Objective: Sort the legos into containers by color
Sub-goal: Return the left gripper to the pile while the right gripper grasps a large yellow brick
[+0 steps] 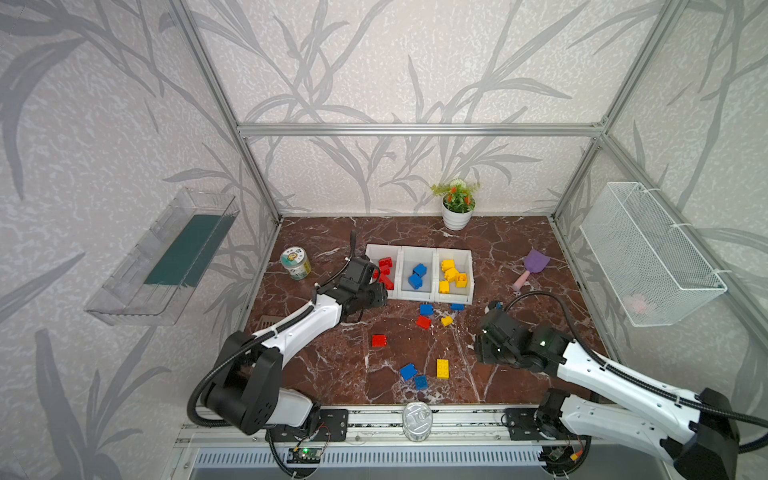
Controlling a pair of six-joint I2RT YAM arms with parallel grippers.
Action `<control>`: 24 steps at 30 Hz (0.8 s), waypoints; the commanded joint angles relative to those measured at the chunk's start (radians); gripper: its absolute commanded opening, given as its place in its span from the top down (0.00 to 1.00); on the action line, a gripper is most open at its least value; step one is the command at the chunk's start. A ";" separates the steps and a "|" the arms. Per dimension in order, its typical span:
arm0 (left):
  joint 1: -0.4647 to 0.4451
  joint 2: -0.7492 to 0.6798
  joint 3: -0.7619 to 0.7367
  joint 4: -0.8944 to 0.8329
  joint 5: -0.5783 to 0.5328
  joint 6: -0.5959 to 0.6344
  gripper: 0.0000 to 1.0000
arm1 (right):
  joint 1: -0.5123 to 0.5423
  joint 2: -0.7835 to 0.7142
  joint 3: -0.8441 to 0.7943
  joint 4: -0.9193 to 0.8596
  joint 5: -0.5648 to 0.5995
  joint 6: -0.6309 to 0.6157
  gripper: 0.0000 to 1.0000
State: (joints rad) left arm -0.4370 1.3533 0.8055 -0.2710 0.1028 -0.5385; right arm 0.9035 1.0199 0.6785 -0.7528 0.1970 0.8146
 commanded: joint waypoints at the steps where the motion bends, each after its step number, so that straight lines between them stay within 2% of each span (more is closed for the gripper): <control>1: 0.007 -0.117 -0.094 0.042 -0.030 -0.065 0.40 | 0.098 0.085 0.008 0.093 0.004 0.088 0.33; 4: 0.007 -0.222 -0.185 0.078 -0.060 -0.102 0.40 | 0.213 0.229 0.082 0.071 0.032 0.125 0.32; 7: 0.007 -0.300 -0.234 0.081 -0.078 -0.115 0.40 | 0.278 0.351 0.134 0.091 0.016 0.144 0.32; 11: 0.006 -0.347 -0.267 0.057 -0.089 -0.121 0.40 | 0.314 0.442 0.167 0.138 -0.008 0.153 0.32; 16: 0.005 -0.373 -0.303 0.064 -0.071 -0.145 0.39 | 0.315 0.486 0.180 0.143 -0.002 0.163 0.34; 24: 0.006 -0.385 -0.329 0.082 -0.059 -0.163 0.39 | 0.313 0.560 0.189 0.168 -0.008 0.175 0.55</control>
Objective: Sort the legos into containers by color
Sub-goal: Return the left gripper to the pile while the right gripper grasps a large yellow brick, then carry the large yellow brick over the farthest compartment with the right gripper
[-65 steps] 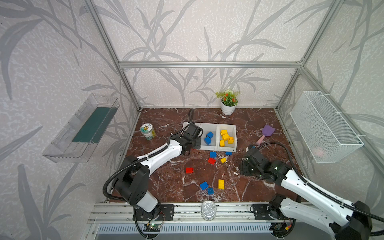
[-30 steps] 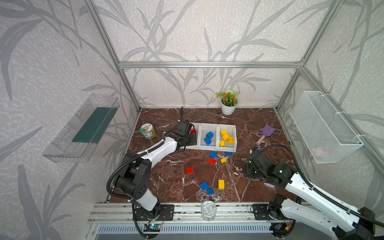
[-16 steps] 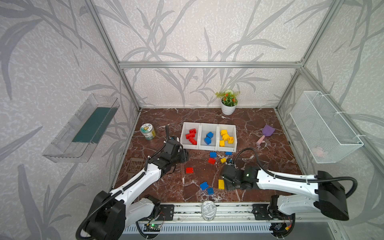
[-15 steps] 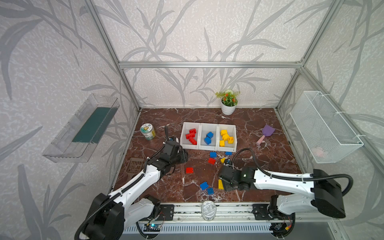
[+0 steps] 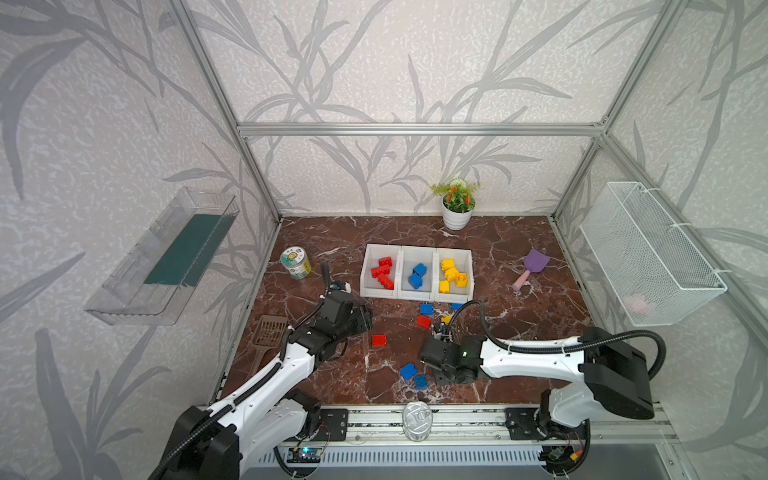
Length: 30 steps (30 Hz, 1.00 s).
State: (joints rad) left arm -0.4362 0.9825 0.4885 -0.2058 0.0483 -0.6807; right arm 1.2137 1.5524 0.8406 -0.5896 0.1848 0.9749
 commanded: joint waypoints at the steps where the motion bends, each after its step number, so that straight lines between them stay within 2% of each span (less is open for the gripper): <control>1: 0.005 -0.014 -0.013 0.017 -0.002 -0.020 0.39 | 0.003 0.034 0.030 0.004 0.004 0.016 0.59; 4: 0.005 -0.016 -0.016 0.015 0.000 -0.021 0.39 | 0.002 0.027 0.043 -0.027 0.037 0.012 0.67; 7: 0.004 -0.019 -0.022 0.015 0.002 -0.029 0.39 | -0.033 -0.016 0.072 -0.080 0.073 -0.040 0.69; 12: 0.004 -0.029 -0.033 0.013 0.013 -0.044 0.39 | -0.228 -0.143 0.131 -0.116 0.118 -0.235 0.70; 15: 0.005 -0.052 -0.038 0.006 0.008 -0.053 0.39 | -0.335 -0.180 0.211 -0.086 0.141 -0.399 0.70; 18: 0.003 -0.087 -0.056 0.001 0.007 -0.076 0.39 | -0.448 -0.134 0.294 -0.071 0.117 -0.498 0.70; 22: 0.003 -0.151 -0.095 -0.002 0.010 -0.104 0.39 | -0.580 -0.025 0.356 0.001 0.014 -0.545 0.70; 30: 0.001 -0.280 -0.144 -0.100 -0.016 -0.121 0.38 | -0.651 0.188 0.510 -0.035 -0.056 -0.573 0.69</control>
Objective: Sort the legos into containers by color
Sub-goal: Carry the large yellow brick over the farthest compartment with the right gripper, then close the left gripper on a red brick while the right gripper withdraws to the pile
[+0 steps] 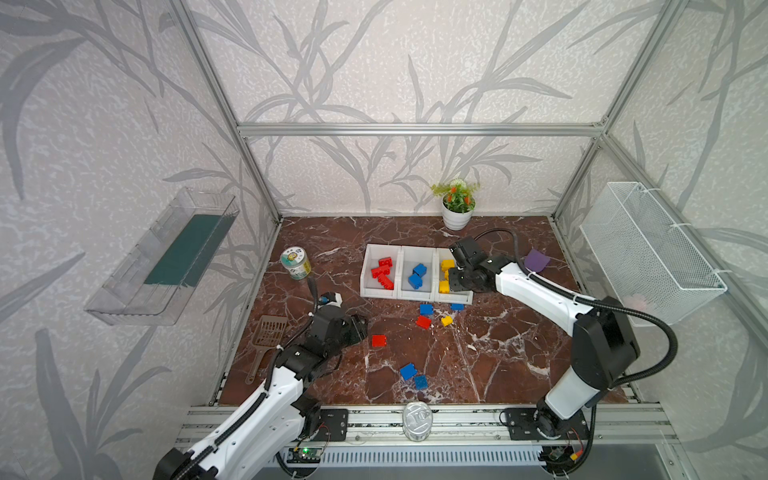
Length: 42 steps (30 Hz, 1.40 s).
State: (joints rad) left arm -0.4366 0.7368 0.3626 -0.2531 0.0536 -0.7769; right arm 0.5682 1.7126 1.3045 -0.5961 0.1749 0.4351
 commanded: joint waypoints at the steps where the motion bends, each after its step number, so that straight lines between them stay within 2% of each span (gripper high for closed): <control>1: 0.002 -0.051 -0.027 -0.061 -0.023 -0.029 0.38 | -0.006 0.041 0.049 -0.023 -0.045 -0.031 0.68; 3: 0.002 -0.076 -0.041 -0.069 -0.022 -0.036 0.37 | -0.008 0.056 0.053 -0.016 -0.039 -0.026 0.65; 8: 0.002 -0.103 -0.064 -0.083 -0.026 -0.048 0.37 | -0.009 0.055 0.058 -0.012 -0.025 -0.005 0.42; 11: 0.002 -0.096 -0.071 -0.073 -0.018 -0.051 0.37 | -0.011 0.047 0.068 -0.022 -0.011 -0.005 0.36; 18: 0.002 -0.050 -0.065 -0.037 0.009 -0.042 0.36 | -0.008 -0.056 0.034 -0.033 -0.061 0.007 0.34; 26: -0.016 0.097 -0.038 0.045 0.064 -0.012 0.35 | 0.014 -0.292 -0.208 -0.028 -0.100 0.053 0.33; 30: -0.060 0.197 -0.002 0.062 0.069 0.021 0.34 | 0.046 -0.399 -0.333 -0.059 -0.090 0.088 0.32; 37: -0.193 0.413 0.130 0.002 -0.017 0.111 0.32 | 0.076 -0.574 -0.527 -0.068 -0.096 0.245 0.32; 42: -0.219 0.520 0.213 -0.080 -0.047 0.138 0.32 | 0.079 -0.669 -0.609 -0.074 -0.080 0.304 0.31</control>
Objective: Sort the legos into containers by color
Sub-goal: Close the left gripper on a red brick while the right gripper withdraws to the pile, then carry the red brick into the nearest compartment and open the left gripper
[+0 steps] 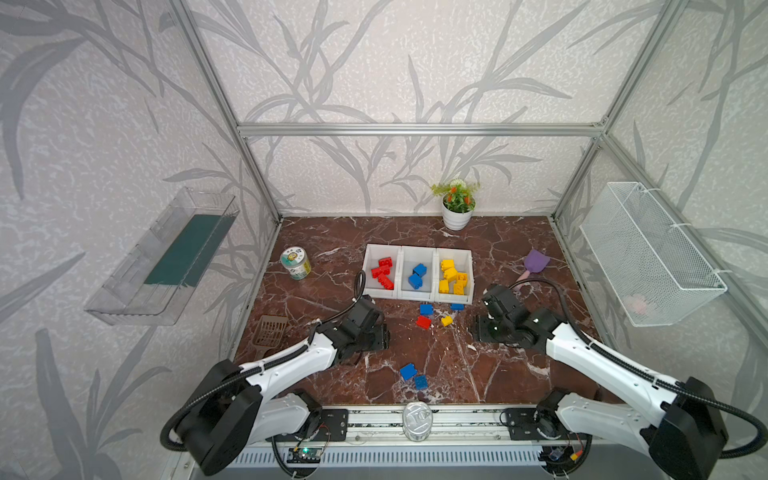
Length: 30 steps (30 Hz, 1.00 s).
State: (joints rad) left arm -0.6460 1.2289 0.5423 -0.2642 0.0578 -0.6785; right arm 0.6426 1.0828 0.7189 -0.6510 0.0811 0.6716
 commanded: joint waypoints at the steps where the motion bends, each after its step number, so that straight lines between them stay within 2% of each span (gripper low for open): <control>1: -0.017 0.038 0.041 -0.072 -0.058 0.043 0.32 | 0.005 -0.053 -0.032 -0.024 0.015 0.069 0.31; 6: -0.055 0.070 0.066 -0.115 -0.127 0.046 0.32 | 0.005 -0.079 -0.046 -0.057 0.022 0.068 0.31; 15: -0.096 0.157 0.116 -0.116 -0.144 0.057 0.34 | 0.005 -0.078 -0.069 -0.022 0.004 0.085 0.31; 30: -0.141 0.261 0.167 -0.140 -0.203 0.054 0.58 | 0.005 -0.099 -0.105 -0.023 0.011 0.104 0.31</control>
State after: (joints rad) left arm -0.7837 1.4773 0.6987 -0.3721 -0.1131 -0.6220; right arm 0.6426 1.0035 0.6258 -0.6697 0.0853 0.7601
